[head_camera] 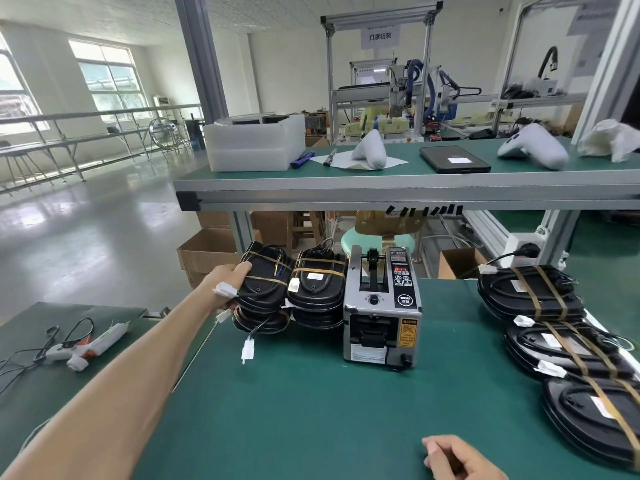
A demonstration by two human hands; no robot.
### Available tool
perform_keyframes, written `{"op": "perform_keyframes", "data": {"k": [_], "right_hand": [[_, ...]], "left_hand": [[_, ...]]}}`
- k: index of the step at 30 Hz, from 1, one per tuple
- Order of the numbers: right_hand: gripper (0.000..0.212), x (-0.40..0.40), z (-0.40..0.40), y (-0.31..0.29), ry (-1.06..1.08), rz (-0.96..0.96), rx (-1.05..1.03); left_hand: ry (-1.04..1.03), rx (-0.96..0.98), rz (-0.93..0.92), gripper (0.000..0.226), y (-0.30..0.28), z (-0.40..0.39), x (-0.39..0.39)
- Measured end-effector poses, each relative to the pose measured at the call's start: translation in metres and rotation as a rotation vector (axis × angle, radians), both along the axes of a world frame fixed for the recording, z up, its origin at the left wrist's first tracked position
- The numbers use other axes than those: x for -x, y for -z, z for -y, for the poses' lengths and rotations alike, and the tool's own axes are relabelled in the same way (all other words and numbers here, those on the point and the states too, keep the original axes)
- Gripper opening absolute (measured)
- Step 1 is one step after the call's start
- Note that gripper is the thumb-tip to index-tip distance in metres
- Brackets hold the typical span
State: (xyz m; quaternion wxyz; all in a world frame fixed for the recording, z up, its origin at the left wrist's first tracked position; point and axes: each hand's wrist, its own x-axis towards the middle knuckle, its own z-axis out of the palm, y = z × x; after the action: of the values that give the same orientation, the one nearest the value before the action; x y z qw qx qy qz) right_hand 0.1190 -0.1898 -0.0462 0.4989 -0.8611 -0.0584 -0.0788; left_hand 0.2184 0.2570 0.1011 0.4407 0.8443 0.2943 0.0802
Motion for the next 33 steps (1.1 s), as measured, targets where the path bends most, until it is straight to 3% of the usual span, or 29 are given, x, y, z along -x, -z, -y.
{"op": "perform_keyframes", "data": {"k": [4,9,13,18,22,24,26,28,30,33], "right_hand": [[0.045,0.000,-0.003,-0.004,0.016,-0.006,-0.027],[0.048,0.001,-0.004,-0.005,0.018,-0.028,-0.052],[0.048,0.000,-0.003,-0.004,0.033,-0.026,-0.060],[0.049,0.000,-0.005,-0.005,0.051,0.009,-0.063],[0.045,0.000,-0.005,-0.005,0.074,0.029,-0.085],[0.042,-0.001,-0.004,-0.004,0.071,0.026,-0.077],[0.046,-0.001,-0.003,-0.004,0.075,0.024,-0.069],[0.040,-0.001,-0.002,-0.005,0.070,0.017,-0.064],[0.037,-0.001,-0.002,-0.005,0.068,0.018,-0.076],[0.034,0.000,0.000,-0.005,0.054,0.011,-0.103]], "left_hand": [[-0.010,-0.103,-0.070,0.059,0.009,-0.005,0.009],[-0.083,0.209,0.048,0.070,0.018,-0.002,0.017],[-0.142,0.315,0.128,0.075,0.026,-0.001,0.020],[-0.129,0.534,0.244,0.063,0.040,-0.010,0.032],[-0.139,0.548,0.337,0.019,0.051,-0.016,0.047],[-0.201,0.524,0.372,0.039,0.055,-0.016,0.056],[-0.333,0.452,0.426,0.017,0.058,-0.012,0.063],[-0.455,0.362,0.490,0.040,0.067,0.000,0.075],[-0.535,0.334,0.594,0.041,0.081,0.023,0.095],[-0.530,0.340,0.605,0.036,0.109,0.068,0.131]]}}
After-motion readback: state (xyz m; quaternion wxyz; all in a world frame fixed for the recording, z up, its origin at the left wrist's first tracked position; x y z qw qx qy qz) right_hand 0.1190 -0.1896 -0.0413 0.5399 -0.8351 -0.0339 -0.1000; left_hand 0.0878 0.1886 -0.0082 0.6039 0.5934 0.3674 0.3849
